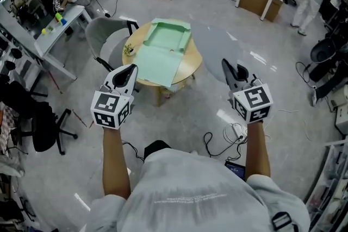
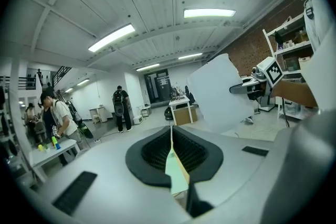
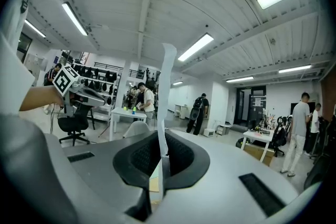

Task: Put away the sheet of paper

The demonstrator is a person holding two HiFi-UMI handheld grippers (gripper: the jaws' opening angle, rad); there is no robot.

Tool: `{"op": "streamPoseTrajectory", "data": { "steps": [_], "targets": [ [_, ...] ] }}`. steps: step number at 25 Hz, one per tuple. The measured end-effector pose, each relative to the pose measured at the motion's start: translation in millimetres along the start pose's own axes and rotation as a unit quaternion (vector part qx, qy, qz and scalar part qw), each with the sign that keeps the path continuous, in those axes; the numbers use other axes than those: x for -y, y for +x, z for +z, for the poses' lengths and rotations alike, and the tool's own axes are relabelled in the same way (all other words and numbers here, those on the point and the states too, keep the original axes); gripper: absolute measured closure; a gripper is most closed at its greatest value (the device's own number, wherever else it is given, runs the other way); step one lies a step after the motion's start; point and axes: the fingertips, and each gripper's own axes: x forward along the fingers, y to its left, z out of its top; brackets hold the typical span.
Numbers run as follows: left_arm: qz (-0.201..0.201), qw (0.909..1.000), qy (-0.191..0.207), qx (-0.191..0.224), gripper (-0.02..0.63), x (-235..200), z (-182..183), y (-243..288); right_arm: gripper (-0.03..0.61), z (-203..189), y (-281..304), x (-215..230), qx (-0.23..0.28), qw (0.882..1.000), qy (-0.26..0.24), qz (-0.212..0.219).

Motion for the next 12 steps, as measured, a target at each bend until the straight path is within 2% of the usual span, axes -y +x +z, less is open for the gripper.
{"op": "streamPoseTrajectory", "data": {
  "steps": [3, 7, 12],
  "targets": [
    [0.01, 0.9996, -0.019, -0.016, 0.588, -7.0, -13.8, 5.5, 0.551, -8.5, 7.0, 8.2, -0.007, 1.0, 0.007, 0.0],
    [0.013, 0.9996, -0.025, -0.007, 0.588, -29.1, -16.9, 22.2, 0.551, -9.3, 28.6, 11.8, -0.011, 1.0, 0.0, -0.003],
    [-0.008, 0.9997, -0.022, 0.0, 0.587, -69.3, -34.1, 55.2, 0.551, -10.2, 78.4, 3.5, -0.02, 1.0, 0.001, -0.014]
  ]
}}
